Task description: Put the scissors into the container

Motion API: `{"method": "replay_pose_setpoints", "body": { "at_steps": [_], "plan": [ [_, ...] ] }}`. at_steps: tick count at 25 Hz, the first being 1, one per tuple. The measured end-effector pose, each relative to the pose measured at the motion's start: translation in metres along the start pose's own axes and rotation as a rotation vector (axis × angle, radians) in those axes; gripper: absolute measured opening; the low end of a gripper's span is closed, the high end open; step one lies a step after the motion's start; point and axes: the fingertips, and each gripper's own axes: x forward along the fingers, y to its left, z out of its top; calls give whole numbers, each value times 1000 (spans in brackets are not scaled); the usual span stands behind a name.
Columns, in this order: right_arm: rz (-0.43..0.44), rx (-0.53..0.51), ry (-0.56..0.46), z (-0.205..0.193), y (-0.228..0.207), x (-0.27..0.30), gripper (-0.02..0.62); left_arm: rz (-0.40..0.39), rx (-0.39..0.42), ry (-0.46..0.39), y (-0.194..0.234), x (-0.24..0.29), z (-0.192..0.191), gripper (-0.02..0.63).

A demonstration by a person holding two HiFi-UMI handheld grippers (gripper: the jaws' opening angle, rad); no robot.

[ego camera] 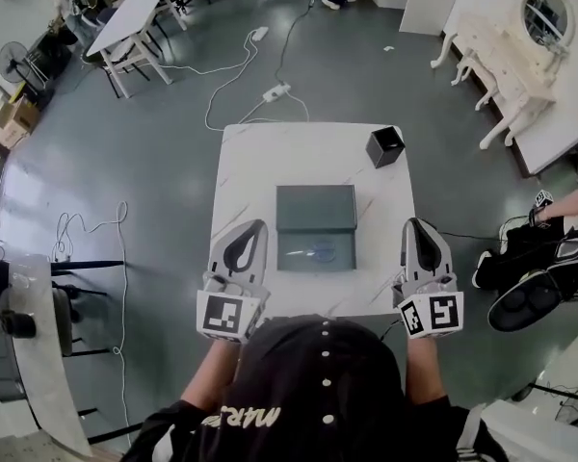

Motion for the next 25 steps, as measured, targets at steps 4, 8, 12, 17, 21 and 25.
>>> {"method": "replay_pose_setpoints", "body": {
  "at_steps": [4, 8, 12, 17, 21, 25],
  "plan": [
    [1, -37, -31, 8, 8, 5, 13, 27, 7, 45, 7, -3, -2, 32],
    [13, -25, 1, 1, 12, 11, 14, 32, -5, 21, 7, -3, -2, 32],
    [18, -19, 17, -5, 12, 9, 13, 57, -3, 35, 9, -6, -3, 32],
    [21, -8, 12, -3, 11, 9, 14, 87, 7, 50, 10, -7, -7, 31],
    [25, -26, 22, -2, 14, 9, 14, 95, -18, 61, 7, -7, -15, 31],
    [29, -32, 21, -2, 14, 8, 14, 79, -38, 31, 0, -5, -24, 31]
  ]
}}
